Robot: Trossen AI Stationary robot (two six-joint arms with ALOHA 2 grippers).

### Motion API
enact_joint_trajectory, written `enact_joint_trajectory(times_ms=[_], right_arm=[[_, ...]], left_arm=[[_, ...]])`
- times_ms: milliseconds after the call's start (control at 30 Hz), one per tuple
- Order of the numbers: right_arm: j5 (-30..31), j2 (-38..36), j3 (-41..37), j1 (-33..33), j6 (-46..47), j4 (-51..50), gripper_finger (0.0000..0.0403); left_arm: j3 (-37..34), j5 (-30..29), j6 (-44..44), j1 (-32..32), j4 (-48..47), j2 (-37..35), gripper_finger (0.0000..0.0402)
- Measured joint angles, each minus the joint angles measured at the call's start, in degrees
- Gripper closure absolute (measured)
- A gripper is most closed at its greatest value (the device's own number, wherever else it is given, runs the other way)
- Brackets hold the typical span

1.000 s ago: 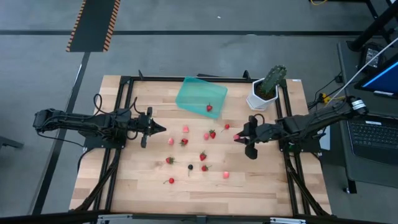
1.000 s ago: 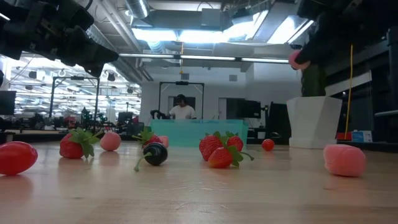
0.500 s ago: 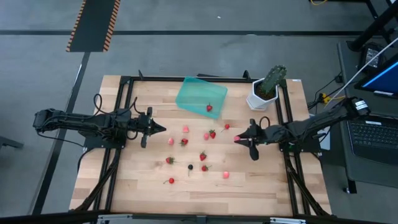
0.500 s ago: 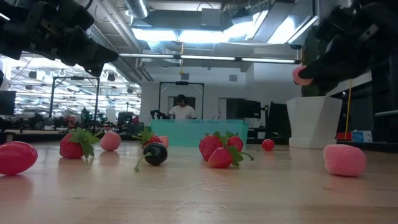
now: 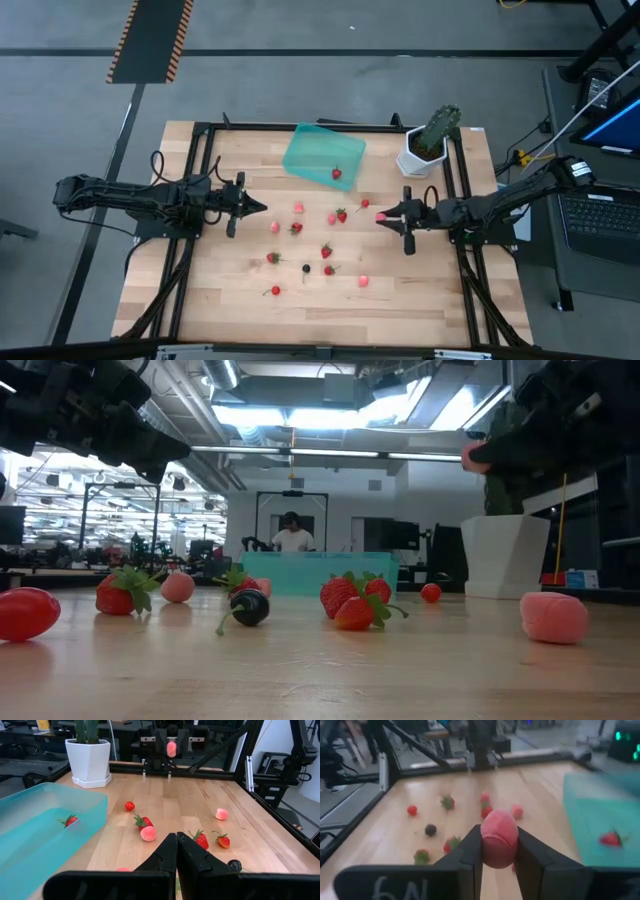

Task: Pick and placing Produce into tupperware
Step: Put the pink peach into the light blue bin

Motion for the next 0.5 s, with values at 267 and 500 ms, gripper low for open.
enact_joint_trajectory(times_ms=[267,500], right_arm=[[-10.66,0.00,-0.73,0.02,-8.40,11.01,0.0319],[-7.07,0.00,-5.88,0.00,-7.19,18.63,0.0319]], left_arm=[[0.00,-0.01,0.77,0.00,-0.04,0.00,0.0402],[0.00,-0.01,1.01,0.00,-0.07,0.00,0.0402]])
